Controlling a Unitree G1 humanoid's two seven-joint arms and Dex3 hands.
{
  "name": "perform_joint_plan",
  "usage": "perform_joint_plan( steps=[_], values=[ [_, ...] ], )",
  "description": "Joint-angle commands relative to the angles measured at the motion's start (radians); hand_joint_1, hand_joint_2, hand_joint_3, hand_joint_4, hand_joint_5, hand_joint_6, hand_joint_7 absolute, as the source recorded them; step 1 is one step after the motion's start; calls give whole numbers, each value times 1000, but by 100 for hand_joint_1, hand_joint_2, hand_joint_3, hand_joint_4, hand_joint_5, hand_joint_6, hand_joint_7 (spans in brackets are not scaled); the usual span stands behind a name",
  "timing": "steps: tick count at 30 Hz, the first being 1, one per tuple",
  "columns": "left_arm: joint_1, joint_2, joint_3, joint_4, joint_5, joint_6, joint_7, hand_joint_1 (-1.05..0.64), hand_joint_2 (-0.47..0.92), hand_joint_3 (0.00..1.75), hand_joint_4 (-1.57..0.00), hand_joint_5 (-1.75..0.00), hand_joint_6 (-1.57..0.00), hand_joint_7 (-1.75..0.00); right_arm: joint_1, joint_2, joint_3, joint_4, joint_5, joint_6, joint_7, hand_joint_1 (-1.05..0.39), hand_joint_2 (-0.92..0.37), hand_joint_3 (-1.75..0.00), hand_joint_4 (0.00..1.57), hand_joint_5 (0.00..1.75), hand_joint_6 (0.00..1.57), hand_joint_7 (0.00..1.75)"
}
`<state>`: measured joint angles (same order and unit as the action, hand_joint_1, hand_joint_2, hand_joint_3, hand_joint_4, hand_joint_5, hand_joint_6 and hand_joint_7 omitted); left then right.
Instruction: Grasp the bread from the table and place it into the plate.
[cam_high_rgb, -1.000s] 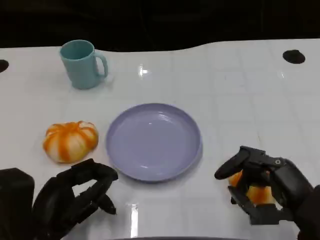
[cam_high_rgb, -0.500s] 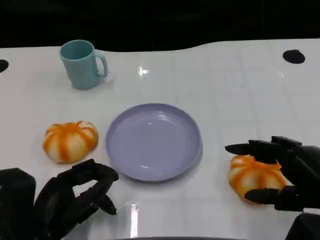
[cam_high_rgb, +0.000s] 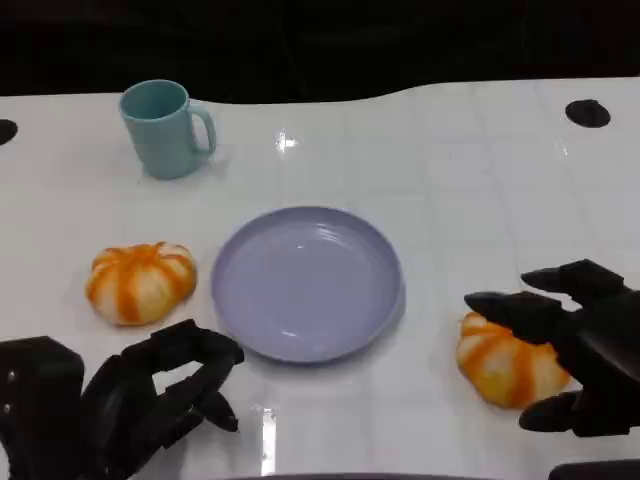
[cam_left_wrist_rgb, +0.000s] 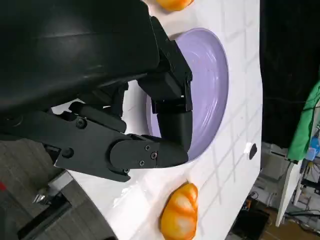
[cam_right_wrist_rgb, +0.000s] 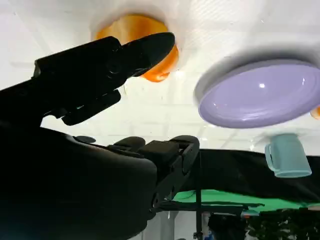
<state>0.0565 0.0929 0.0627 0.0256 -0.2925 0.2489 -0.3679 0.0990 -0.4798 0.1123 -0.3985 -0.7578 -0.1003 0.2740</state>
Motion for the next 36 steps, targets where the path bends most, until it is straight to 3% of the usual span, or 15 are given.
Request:
perform_joint_plan(
  steps=[1, 11, 21, 36],
  values=[
    [-1, 6, -5, -7, 11, -15, 7, -50, 92, 34, -64, -162, -70, -117, -39, -25, 19, 56, -35, -2, -4, -57, -75, 0, 3, 48, 36, 2],
    [4, 7, -4, -9, 8, -19, 5, -49, 92, 33, -64, -161, -69, -116, -167, -10, 118, 259, -117, -10, -48, -52, -75, 0, 12, 47, 42, 2],
    [8, 9, -2, -8, 6, -26, 0, -50, 92, 35, -63, -161, -69, -116, -288, 26, 209, 462, -118, 24, -57, -45, -78, -1, 23, 30, 44, 0],
    [13, 10, -5, -25, 7, -18, 6, -51, 92, 35, -62, -161, -68, -116, -355, 48, 254, 568, -65, 80, -10, -38, -83, -1, 35, 17, 49, 2]
  ],
)
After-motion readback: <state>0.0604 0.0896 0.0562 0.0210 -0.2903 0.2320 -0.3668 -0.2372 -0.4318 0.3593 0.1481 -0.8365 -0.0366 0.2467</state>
